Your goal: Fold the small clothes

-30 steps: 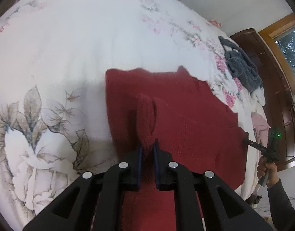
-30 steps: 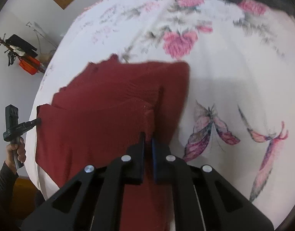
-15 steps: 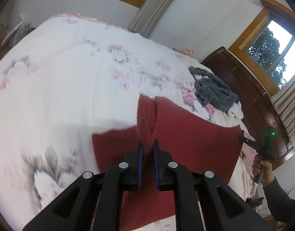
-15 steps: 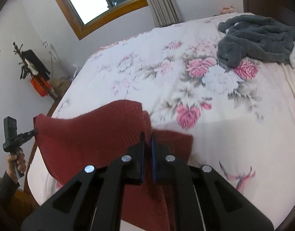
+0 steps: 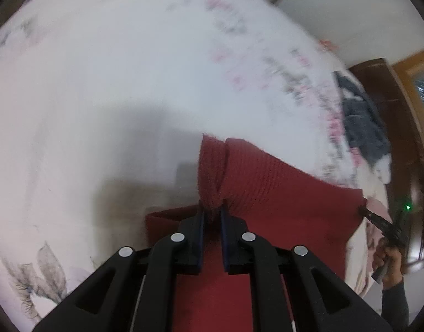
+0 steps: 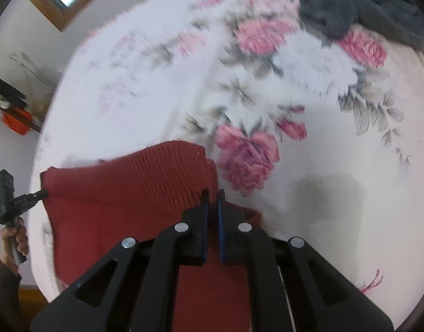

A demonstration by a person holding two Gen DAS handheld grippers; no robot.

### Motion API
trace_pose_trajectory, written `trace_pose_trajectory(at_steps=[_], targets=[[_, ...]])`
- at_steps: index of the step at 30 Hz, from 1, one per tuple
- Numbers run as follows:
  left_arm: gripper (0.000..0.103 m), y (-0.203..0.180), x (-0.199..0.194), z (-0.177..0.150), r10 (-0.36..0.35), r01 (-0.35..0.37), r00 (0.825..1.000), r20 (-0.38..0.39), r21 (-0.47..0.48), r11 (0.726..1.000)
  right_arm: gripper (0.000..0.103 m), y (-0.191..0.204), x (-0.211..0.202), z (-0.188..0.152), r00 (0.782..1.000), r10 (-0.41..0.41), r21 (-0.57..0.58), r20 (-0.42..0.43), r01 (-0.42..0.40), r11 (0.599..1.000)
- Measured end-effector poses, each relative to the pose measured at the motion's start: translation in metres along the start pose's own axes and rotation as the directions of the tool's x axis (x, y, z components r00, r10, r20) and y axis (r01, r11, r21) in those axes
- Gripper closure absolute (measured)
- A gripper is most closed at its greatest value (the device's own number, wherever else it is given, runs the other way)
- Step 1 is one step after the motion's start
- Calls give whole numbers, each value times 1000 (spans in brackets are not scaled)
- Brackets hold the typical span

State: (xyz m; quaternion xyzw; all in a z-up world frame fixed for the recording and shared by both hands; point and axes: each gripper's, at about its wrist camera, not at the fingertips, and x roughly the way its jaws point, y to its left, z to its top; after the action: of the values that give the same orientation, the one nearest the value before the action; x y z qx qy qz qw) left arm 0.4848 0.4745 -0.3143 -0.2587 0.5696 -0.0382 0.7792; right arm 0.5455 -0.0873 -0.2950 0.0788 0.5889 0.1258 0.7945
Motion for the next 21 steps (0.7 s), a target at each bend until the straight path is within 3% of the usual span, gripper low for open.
trace_pose_trajectory(at_steps=[4, 8, 13, 21], targets=[[94, 9, 3, 0, -46, 47, 999, 16, -53, 997, 99, 0, -3, 6, 999, 8, 11, 33, -9, 1000], [94, -10, -20, 3, -89, 87, 993, 73, 26, 996, 99, 11, -22, 18, 996, 35, -24, 88, -33, 999], [94, -3, -14, 16, -60, 59, 996, 63, 13, 998, 99, 14, -8, 32, 998, 11, -34, 66, -9, 999], [94, 36, 44, 24, -14, 11, 999, -31, -72, 997, 99, -10, 44, 31, 999, -33, 11, 2, 33, 999]])
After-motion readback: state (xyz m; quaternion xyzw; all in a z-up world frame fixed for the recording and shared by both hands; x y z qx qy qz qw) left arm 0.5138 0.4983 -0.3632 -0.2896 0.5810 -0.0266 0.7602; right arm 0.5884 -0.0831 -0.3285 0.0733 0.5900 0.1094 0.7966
